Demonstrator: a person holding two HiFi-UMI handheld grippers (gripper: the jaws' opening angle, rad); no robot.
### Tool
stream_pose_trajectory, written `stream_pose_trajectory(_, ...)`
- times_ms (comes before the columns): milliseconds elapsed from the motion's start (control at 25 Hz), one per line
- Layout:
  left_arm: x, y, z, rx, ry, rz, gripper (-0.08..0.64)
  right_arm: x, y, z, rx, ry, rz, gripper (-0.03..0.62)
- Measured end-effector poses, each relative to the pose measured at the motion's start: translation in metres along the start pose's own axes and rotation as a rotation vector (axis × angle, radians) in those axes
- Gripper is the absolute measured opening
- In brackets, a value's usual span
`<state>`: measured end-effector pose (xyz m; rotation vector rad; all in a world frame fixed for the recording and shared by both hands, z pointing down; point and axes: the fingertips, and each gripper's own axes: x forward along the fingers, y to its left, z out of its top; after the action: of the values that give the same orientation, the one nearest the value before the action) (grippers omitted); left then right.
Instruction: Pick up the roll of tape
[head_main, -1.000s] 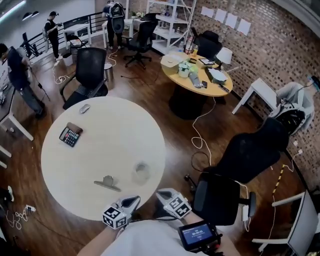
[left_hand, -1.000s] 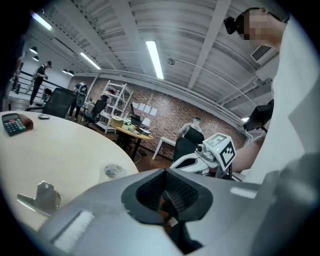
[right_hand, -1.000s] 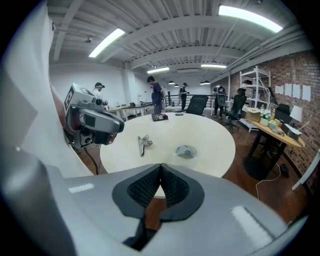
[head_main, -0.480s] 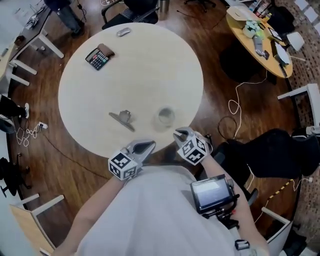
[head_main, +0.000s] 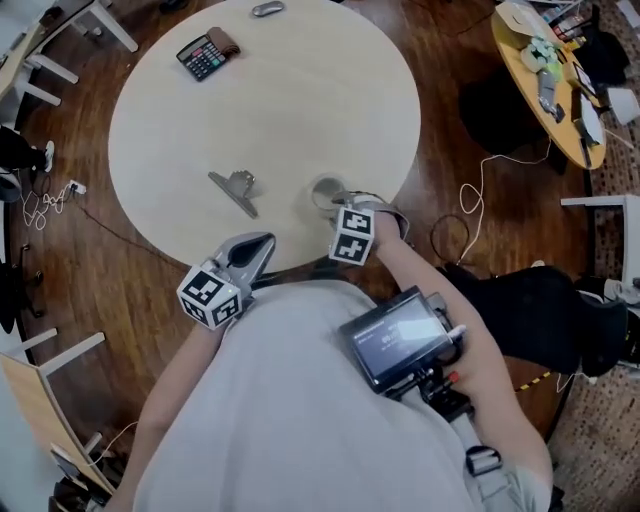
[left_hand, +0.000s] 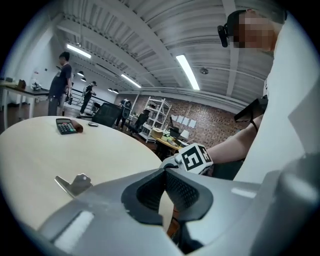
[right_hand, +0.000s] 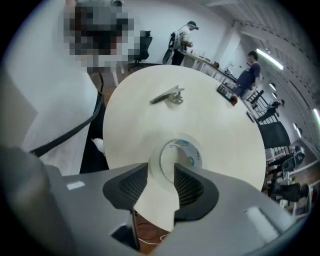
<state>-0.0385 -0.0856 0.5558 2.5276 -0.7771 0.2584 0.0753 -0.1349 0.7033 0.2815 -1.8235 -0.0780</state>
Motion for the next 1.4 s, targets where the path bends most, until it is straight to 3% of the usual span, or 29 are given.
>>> stream_pose_trajectory(280, -0.004, 0.007, 0.003, -0.033, -0.041, 0.074, 0.006, 0.027, 0.006, -0.018, -0.186, 0.132, 0.063, 0.210)
stream_pose_trajectory(800, -0.019, 0.008, -0.005, -0.074, -0.041, 0.153, 0.006, 0.047, 0.008, -0.029, -0.351, 0.224, 0.115, 0.221)
stream_pose_trajectory(920, -0.021, 0.007, -0.005, -0.078, -0.046, 0.161, 0.006, 0.046, 0.013, -0.031, -0.393, 0.249, 0.136, 0.197)
stream_pose_trajectory(1160, -0.026, 0.010, -0.003, -0.082, -0.060, 0.169, 0.006, 0.044, 0.021, -0.034, -0.404, 0.277, 0.122, 0.112)
stream_pose_trajectory(1400, -0.020, 0.014, -0.001, -0.073, -0.049, 0.150, 0.006, 0.046, 0.016, -0.039, -0.375, 0.259, 0.100, 0.107)
